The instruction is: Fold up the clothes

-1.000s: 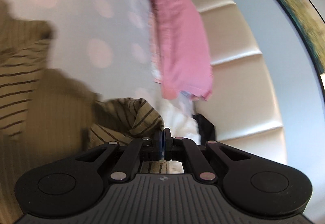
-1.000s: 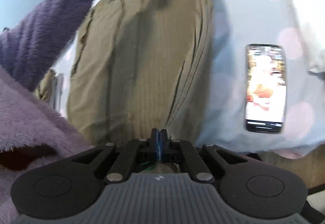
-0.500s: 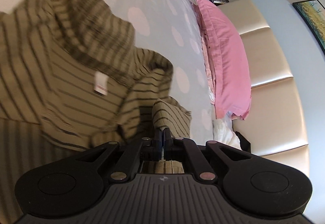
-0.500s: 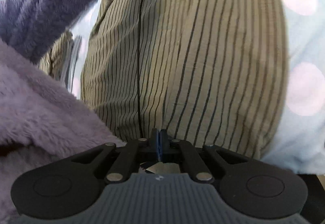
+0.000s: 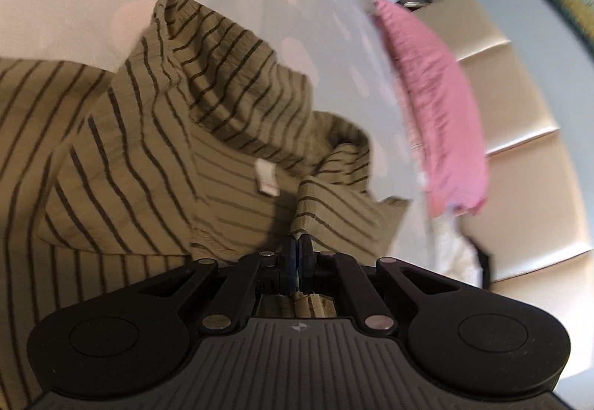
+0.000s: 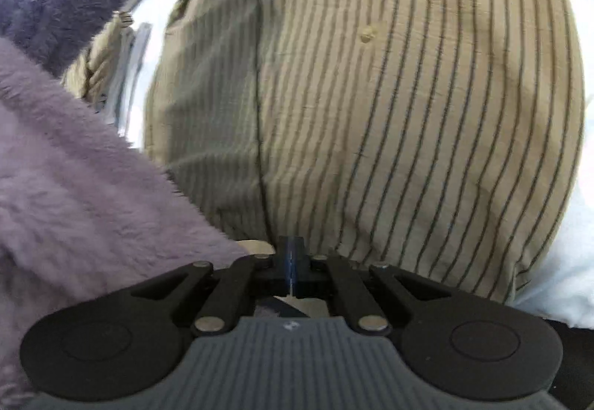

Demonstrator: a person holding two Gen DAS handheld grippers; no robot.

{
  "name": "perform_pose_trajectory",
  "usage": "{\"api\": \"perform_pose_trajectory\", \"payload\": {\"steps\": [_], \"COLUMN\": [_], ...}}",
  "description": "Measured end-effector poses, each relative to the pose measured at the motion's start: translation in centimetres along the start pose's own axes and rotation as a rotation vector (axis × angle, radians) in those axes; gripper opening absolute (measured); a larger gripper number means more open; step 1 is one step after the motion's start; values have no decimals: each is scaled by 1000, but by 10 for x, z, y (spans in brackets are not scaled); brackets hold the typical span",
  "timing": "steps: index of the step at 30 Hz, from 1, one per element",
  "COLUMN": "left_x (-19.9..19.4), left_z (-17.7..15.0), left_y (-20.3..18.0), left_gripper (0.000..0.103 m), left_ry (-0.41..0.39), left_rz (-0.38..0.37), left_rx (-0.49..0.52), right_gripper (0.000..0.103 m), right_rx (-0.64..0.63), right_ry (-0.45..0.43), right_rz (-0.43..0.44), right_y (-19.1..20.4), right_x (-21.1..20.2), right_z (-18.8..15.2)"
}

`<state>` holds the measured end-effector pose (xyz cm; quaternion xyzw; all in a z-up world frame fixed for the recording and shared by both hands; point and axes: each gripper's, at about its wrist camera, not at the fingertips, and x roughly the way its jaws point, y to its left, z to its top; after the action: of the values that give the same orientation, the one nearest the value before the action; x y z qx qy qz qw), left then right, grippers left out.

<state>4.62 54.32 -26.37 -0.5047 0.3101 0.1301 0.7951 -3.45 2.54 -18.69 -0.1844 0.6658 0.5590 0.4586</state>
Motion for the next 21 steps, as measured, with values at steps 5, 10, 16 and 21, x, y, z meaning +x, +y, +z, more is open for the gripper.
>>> {"api": "perform_pose_trajectory", "payload": {"steps": [5, 10, 16, 21], "left_x": [-29, -83, -151, -208], "left_z": [-17, -53, -111, -165], "left_y": [-20, -44, -84, -106], "left_gripper": [10, 11, 23, 30], "left_ry": [-16, -43, -65, -82], "left_rz": [43, 43, 95, 82], "left_rx": [99, 204, 328, 355], "right_gripper": [6, 34, 40, 40], "right_rx": [-17, -35, -92, -94], "right_ry": [-28, -85, -200, -415], "right_rz": [-95, -188, -314, -443], "right_y": [3, 11, 26, 29], "right_x": [-4, -3, -12, -52], "right_z": [-6, -18, -31, -47]}}
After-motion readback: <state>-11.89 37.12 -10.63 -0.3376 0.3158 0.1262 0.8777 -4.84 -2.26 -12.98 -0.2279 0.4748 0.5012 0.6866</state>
